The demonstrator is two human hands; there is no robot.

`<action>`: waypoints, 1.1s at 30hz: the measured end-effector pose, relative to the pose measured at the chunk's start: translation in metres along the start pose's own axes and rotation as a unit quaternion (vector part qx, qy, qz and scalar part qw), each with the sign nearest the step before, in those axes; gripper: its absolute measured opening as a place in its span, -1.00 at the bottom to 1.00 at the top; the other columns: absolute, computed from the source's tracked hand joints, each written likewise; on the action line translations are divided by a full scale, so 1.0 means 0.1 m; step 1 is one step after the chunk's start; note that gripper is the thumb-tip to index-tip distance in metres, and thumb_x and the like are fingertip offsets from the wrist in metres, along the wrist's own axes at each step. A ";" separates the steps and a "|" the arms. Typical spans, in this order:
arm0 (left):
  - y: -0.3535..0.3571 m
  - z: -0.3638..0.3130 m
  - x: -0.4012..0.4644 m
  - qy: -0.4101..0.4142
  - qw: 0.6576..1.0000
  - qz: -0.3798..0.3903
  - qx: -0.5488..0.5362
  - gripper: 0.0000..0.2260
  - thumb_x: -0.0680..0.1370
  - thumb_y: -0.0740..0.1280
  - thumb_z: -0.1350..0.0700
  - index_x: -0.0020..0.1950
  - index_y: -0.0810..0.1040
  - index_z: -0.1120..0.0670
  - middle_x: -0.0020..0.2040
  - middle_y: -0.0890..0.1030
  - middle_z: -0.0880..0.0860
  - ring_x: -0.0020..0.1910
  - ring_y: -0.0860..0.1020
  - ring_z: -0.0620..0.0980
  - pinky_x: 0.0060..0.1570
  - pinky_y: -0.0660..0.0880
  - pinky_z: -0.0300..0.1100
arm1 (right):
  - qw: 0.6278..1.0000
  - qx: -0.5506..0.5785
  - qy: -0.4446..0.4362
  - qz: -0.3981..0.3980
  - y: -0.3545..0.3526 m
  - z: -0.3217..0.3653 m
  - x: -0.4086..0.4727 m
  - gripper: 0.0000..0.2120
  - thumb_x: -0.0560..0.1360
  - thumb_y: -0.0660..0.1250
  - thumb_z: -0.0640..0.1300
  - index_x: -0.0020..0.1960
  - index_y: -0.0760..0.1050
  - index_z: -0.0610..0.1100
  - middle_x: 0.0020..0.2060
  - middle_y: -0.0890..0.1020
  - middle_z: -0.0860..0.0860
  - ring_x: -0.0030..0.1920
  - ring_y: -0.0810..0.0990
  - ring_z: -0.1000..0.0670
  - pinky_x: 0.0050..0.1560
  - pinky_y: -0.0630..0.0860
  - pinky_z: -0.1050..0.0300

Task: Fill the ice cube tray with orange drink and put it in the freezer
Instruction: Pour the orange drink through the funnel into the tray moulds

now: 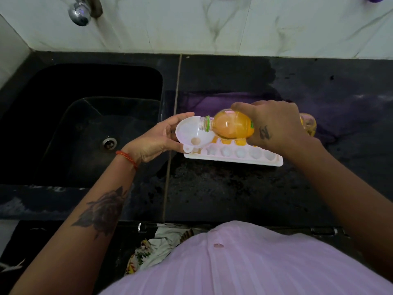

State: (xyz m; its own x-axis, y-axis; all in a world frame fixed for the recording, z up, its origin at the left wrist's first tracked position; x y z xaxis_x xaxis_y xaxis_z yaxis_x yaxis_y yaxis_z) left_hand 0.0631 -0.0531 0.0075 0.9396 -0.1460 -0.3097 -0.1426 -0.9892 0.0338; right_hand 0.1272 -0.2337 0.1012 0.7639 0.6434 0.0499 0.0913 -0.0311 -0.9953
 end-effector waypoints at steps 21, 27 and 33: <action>-0.01 -0.08 0.02 0.019 0.999 0.012 -0.024 -0.19 0.26 0.43 0.48 0.45 0.32 0.05 0.36 0.46 0.06 0.20 0.56 -0.06 -0.01 0.60 -0.17 | 0.996 0.084 0.025 0.017 -0.06 -0.08 -0.08 -0.34 0.30 0.48 0.02 0.34 0.31 0.14 0.06 0.62 -0.05 0.07 0.54 -0.19 -0.11 0.35 0.07; 0.13 -0.09 0.10 0.021 0.999 0.034 -0.030 -0.19 0.26 0.43 0.47 0.45 0.32 0.03 0.36 0.46 0.04 0.22 0.55 -0.03 -0.02 0.59 -0.20 | 0.997 0.068 0.041 0.006 -0.06 -0.20 -0.17 -0.32 0.30 0.48 0.01 0.36 0.29 0.17 0.06 0.62 -0.04 0.06 0.55 -0.19 -0.14 0.32 0.08; 0.21 -0.05 0.18 0.011 0.999 0.043 -0.021 -0.23 0.32 0.36 0.53 0.43 0.34 -0.01 0.38 0.43 0.07 0.24 0.52 -0.02 0.10 0.57 -0.15 | 0.999 0.018 0.040 -0.004 -0.05 -0.27 -0.25 -0.34 0.34 0.44 -0.03 0.38 0.27 0.15 0.07 0.60 -0.04 0.05 0.55 -0.19 -0.18 0.25 0.10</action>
State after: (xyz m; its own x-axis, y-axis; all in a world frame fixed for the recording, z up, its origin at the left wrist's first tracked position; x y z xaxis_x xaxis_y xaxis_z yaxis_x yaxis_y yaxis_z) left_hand 0.0789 -0.0770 0.0072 0.9310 -0.2306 -0.2830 -0.2106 -0.9725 0.0996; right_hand 0.1247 -0.2703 0.1067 0.8122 0.5801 0.0620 0.0753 0.0011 -0.9972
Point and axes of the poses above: each hand's wrist, its own x-axis towards the middle knuckle, its own y-axis out of the palm, z = x × y, the point moved 8 cm from there along x, towards the middle knuckle
